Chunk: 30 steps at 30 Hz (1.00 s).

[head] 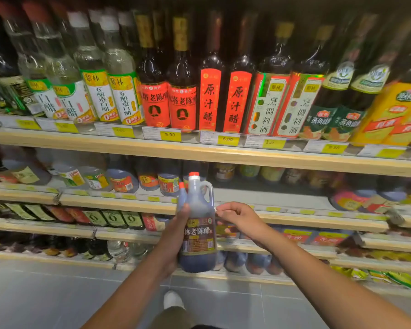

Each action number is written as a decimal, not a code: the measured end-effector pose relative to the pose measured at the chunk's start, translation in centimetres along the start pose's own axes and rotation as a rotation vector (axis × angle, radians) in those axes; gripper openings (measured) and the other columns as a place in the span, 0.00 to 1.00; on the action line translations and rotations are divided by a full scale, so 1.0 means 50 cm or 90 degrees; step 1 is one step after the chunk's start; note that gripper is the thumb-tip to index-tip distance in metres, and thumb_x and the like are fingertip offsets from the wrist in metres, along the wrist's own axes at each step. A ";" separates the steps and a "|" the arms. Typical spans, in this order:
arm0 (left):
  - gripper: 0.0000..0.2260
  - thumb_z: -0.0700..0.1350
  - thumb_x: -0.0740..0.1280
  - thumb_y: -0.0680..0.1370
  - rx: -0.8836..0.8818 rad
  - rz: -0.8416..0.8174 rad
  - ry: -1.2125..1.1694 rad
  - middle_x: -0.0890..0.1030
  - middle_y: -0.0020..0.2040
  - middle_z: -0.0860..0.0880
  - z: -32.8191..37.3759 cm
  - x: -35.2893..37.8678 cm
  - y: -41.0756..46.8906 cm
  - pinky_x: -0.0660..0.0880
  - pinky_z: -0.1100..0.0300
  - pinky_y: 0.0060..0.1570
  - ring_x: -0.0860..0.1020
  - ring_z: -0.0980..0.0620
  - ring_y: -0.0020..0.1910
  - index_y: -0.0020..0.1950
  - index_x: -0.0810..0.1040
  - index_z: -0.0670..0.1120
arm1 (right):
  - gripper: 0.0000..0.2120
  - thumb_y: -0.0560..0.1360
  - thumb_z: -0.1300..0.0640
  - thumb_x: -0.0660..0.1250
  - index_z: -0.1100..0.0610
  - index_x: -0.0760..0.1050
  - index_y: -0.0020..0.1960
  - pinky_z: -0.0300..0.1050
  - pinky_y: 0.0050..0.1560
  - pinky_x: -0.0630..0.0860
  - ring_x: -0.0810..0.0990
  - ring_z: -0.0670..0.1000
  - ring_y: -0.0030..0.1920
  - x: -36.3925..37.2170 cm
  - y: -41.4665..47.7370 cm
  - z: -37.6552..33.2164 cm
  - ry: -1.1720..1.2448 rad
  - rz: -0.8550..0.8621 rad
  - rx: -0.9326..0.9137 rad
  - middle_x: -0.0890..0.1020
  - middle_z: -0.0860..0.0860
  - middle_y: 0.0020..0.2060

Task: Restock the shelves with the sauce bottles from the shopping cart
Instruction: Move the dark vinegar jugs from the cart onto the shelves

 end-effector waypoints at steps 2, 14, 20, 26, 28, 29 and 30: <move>0.32 0.64 0.61 0.77 -0.013 -0.028 0.002 0.85 0.58 0.39 -0.013 0.024 0.001 0.82 0.51 0.46 0.84 0.41 0.54 0.75 0.70 0.47 | 0.12 0.81 0.53 0.65 0.59 0.81 0.58 0.43 0.44 0.78 0.82 0.47 0.45 -0.003 -0.046 0.003 0.027 -0.055 0.024 0.84 0.50 0.46; 0.26 0.65 0.58 0.80 -0.062 -0.089 0.052 0.85 0.58 0.40 -0.043 0.098 0.005 0.81 0.45 0.56 0.84 0.40 0.57 0.70 0.75 0.48 | 0.20 0.75 0.44 0.72 0.51 0.77 0.63 0.40 0.42 0.79 0.85 0.46 0.53 -0.005 -0.178 0.010 0.068 -0.039 0.042 0.86 0.47 0.53; 0.31 0.70 0.60 0.77 -0.086 -0.079 0.092 0.85 0.57 0.41 -0.048 0.098 0.037 0.76 0.38 0.64 0.84 0.40 0.57 0.67 0.78 0.48 | 0.20 0.67 0.39 0.78 0.44 0.79 0.55 0.50 0.51 0.83 0.86 0.47 0.49 0.012 -0.141 0.023 0.036 0.027 0.066 0.87 0.44 0.48; 0.29 0.68 0.56 0.80 -0.118 -0.072 0.104 0.85 0.57 0.41 -0.042 0.096 0.088 0.77 0.40 0.63 0.84 0.41 0.57 0.67 0.79 0.48 | 0.17 0.70 0.44 0.76 0.47 0.80 0.57 0.43 0.40 0.80 0.87 0.46 0.47 -0.012 -0.092 0.012 0.054 0.030 0.064 0.87 0.46 0.47; 0.27 0.67 0.54 0.81 -0.126 -0.045 0.119 0.86 0.56 0.44 -0.032 0.093 0.110 0.80 0.46 0.59 0.85 0.45 0.55 0.66 0.79 0.49 | 0.17 0.71 0.47 0.77 0.49 0.80 0.57 0.39 0.39 0.78 0.87 0.46 0.45 -0.027 -0.067 0.005 0.061 0.040 0.059 0.87 0.46 0.47; 0.25 0.65 0.53 0.83 -0.127 -0.030 0.126 0.86 0.55 0.45 -0.024 0.092 0.120 0.81 0.48 0.56 0.85 0.46 0.54 0.64 0.80 0.49 | 0.16 0.71 0.49 0.77 0.49 0.80 0.57 0.38 0.39 0.79 0.87 0.46 0.45 -0.035 -0.053 -0.001 0.060 0.043 0.057 0.87 0.47 0.47; 0.24 0.63 0.53 0.84 -0.122 -0.012 0.133 0.87 0.54 0.45 -0.015 0.092 0.132 0.81 0.49 0.54 0.85 0.47 0.52 0.62 0.80 0.49 | 0.16 0.70 0.50 0.78 0.50 0.80 0.56 0.39 0.40 0.79 0.87 0.46 0.45 -0.043 -0.033 -0.002 0.056 0.043 0.051 0.87 0.48 0.47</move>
Point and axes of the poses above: each hand's wrist, its own y-axis towards the middle knuckle, its own x-axis out of the palm, z = x × y, the point moved 3 cm from there along y, towards the middle knuckle
